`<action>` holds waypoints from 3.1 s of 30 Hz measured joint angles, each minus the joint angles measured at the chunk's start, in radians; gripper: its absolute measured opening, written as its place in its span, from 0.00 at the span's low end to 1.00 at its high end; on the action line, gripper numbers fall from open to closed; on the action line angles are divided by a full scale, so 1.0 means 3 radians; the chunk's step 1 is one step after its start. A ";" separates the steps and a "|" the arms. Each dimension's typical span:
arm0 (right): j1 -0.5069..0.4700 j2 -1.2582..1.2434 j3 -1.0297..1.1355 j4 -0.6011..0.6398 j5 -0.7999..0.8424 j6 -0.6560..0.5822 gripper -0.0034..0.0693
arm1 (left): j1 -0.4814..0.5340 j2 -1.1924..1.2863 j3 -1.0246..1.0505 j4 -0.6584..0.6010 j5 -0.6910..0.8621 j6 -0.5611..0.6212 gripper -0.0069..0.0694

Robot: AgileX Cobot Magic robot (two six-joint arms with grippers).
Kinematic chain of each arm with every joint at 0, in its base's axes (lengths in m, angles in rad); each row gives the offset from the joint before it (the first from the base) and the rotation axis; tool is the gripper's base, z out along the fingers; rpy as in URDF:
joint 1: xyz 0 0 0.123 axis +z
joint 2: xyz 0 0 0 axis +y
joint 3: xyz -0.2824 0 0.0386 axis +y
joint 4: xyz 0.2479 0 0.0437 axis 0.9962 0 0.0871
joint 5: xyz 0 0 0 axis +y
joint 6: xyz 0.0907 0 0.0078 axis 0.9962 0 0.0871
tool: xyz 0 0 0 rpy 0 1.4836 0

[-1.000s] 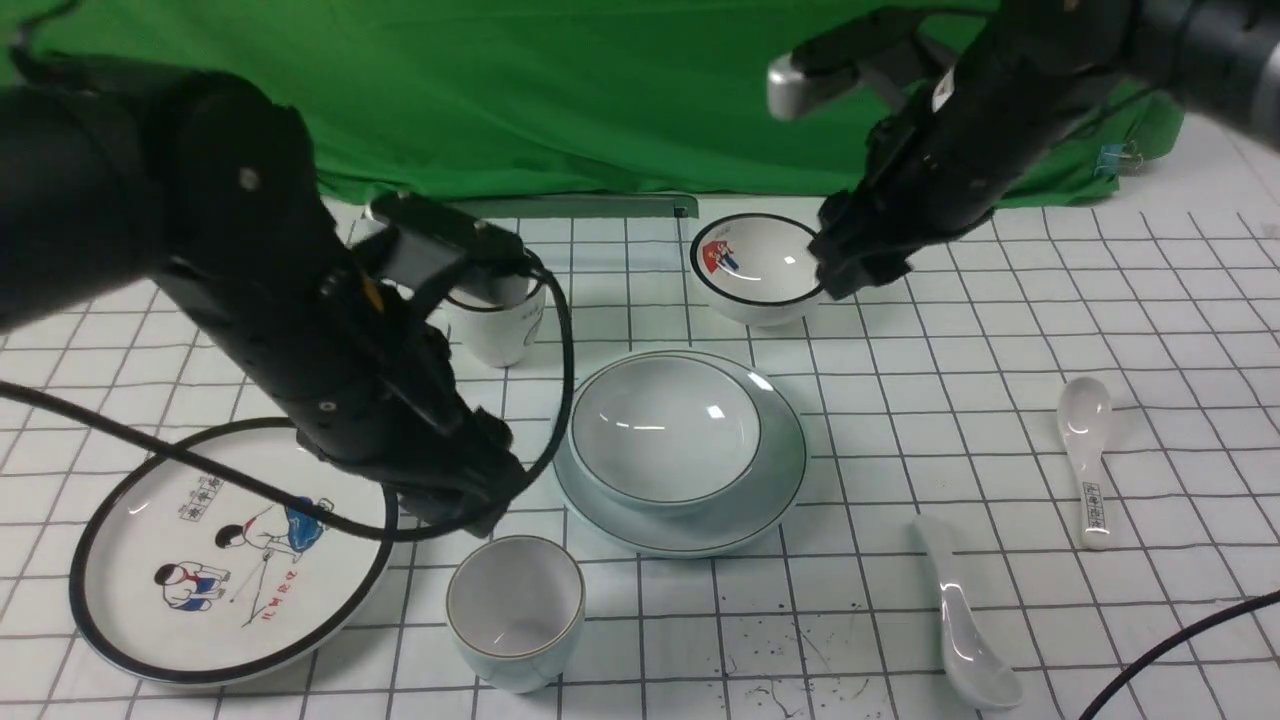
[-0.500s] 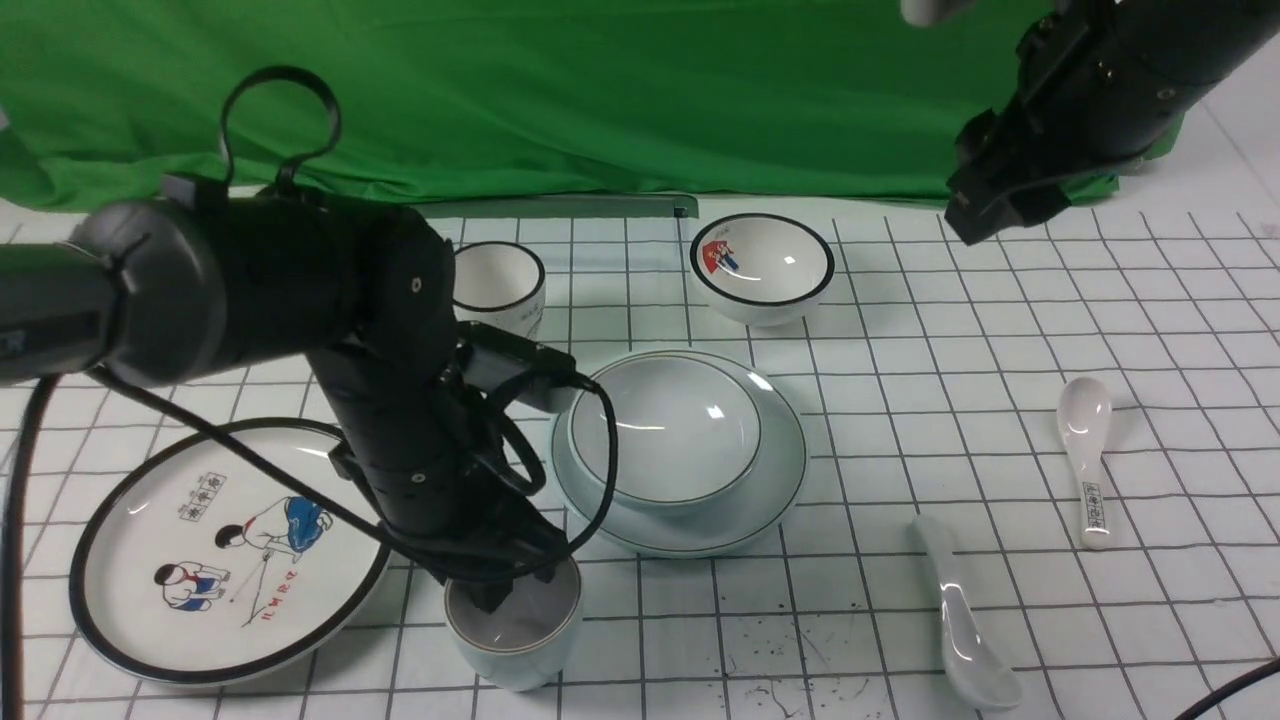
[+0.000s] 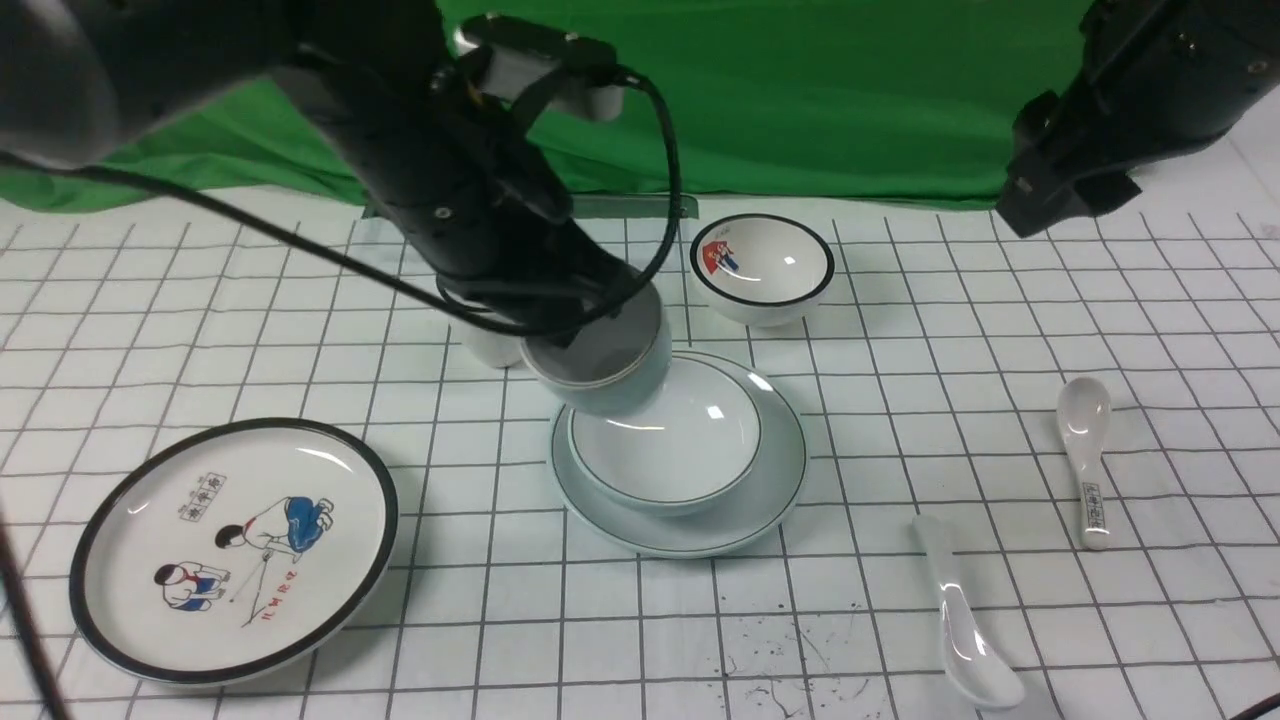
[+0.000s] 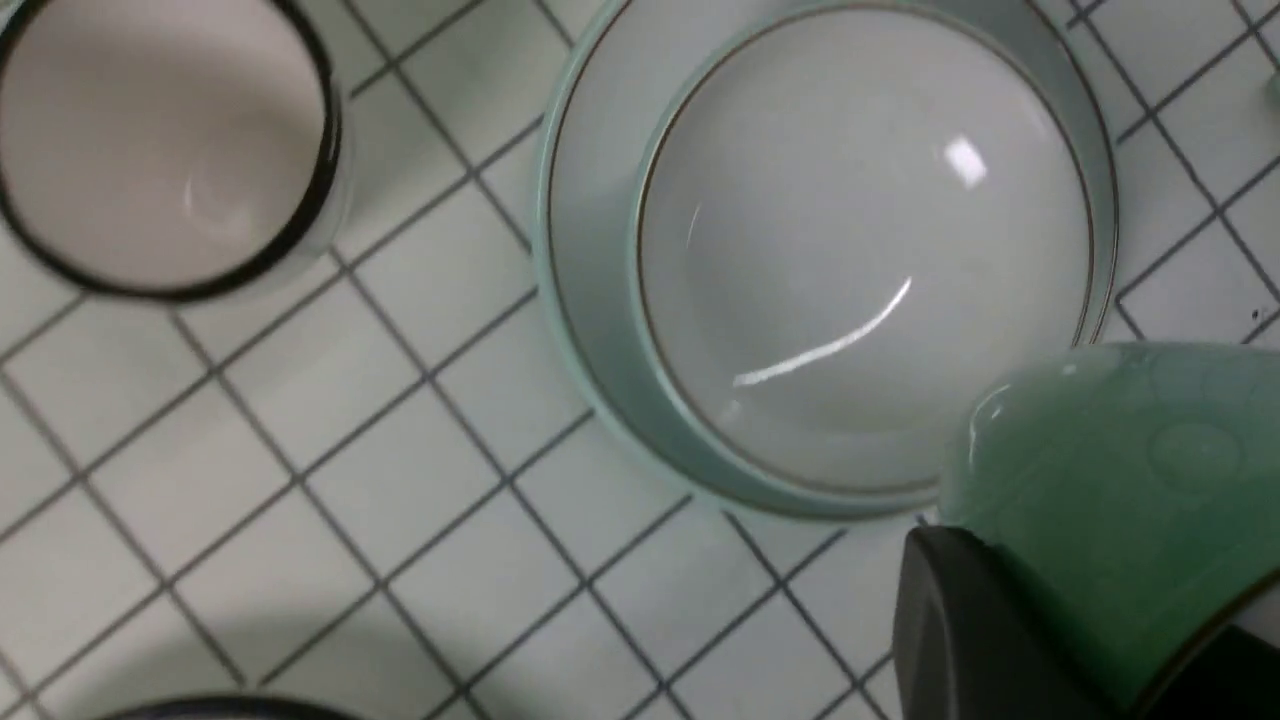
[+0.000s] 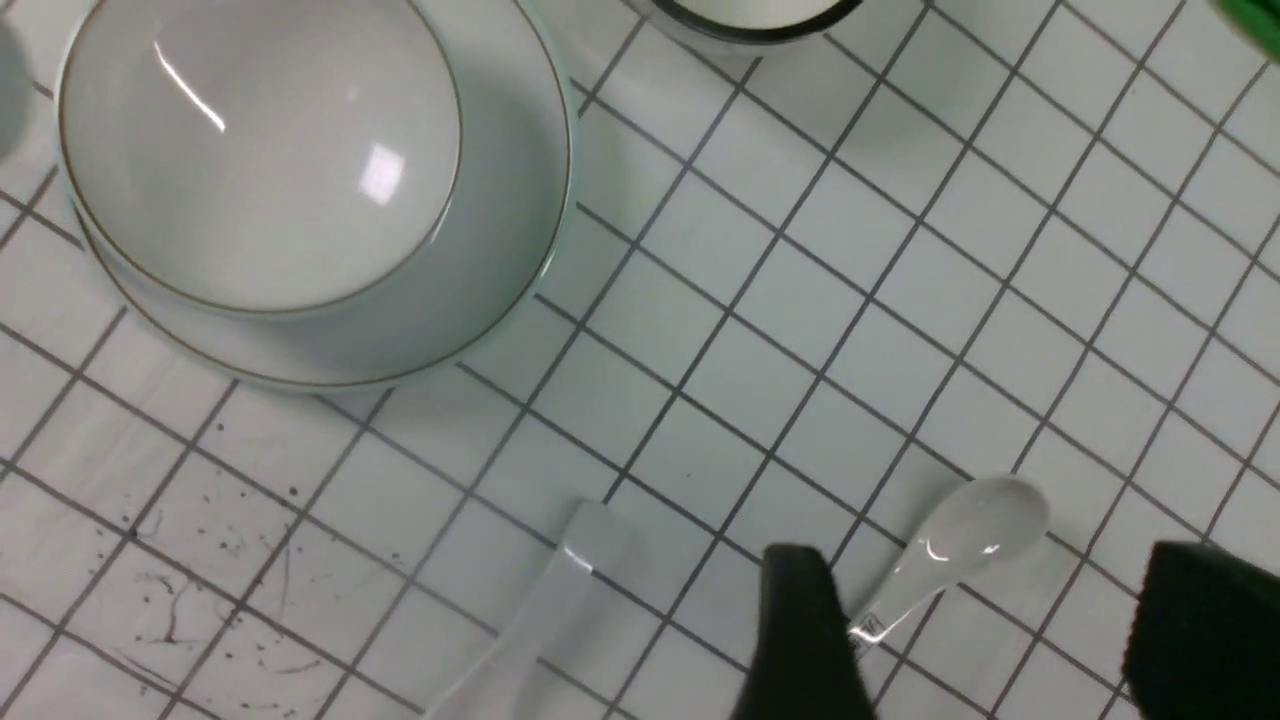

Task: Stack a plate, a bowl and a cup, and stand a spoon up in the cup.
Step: Use the left arm to put the blue teacup into the blue rice bowl in the middle, then use the right arm to grab a blue soup spoon, then use the right arm to put the blue soup spoon into the blue teacup in the middle

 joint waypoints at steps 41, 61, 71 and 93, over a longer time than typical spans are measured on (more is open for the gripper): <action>0.0164 0.0335 0.2690 0.0201 -0.2601 0.0876 0.73 | -0.0003 -0.0729 -0.0551 0.0510 0.0414 -0.0196 0.18; 0.0501 -0.0338 0.2309 0.0232 -0.3410 0.0635 0.28 | -0.0003 -0.3046 0.2293 0.0746 -0.0852 -0.0774 0.04; 0.1033 0.0067 0.2283 0.0239 -0.5670 0.0705 0.28 | -0.0003 -0.3879 0.3295 0.0601 -0.1583 -0.1022 0.04; 0.1051 0.1012 0.2283 0.0244 -0.6461 0.0884 0.37 | -0.0003 -0.4064 0.3383 0.0581 -0.1253 -0.1033 0.05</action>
